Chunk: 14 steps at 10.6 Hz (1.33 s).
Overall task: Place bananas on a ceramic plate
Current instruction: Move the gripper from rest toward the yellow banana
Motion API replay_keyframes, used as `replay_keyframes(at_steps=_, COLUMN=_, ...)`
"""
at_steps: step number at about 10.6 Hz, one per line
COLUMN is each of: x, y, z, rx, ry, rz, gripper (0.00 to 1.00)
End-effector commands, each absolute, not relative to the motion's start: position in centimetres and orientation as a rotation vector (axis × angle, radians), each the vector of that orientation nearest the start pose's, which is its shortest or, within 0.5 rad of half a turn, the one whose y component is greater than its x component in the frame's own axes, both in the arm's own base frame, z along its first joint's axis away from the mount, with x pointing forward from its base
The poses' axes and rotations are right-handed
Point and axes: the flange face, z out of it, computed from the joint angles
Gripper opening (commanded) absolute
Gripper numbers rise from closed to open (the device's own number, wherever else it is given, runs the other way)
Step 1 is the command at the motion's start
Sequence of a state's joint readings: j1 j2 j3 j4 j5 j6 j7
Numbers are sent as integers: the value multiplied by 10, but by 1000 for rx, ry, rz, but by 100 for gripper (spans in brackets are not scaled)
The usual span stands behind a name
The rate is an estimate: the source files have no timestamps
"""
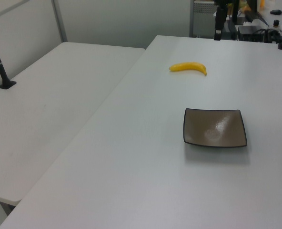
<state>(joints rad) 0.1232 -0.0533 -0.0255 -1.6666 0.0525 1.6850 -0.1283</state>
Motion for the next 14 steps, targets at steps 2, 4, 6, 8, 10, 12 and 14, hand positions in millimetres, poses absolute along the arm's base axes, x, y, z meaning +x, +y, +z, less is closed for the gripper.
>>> replay_keyframes(at_steps=2, x=545, y=29, z=613, rx=-3000, ry=-746, rz=-117, gripper=100)
replay_keyframes(at_steps=4, x=556, y=6, z=596, rx=-2928, ry=-995, rz=-56, gripper=100)
replay_keyframes(at_steps=6, x=569, y=-11, z=588, rx=-2938, ry=-976, rz=-44, gripper=100)
replay_keyframes(at_steps=8, x=584, y=-35, z=585, rx=-2943, ry=-934, rz=-53, gripper=100)
replay_keyframes(at_steps=10, x=616, y=-62, z=581, rx=-2944, ry=-884, rz=-72, gripper=100)
replay_keyframes(at_steps=12, x=647, y=-109, z=567, rx=-2959, ry=-799, rz=-69, gripper=100)
replay_keyframes(at_steps=14, x=672, y=-158, z=515, rx=-2981, ry=-703, rz=-1, gripper=100)
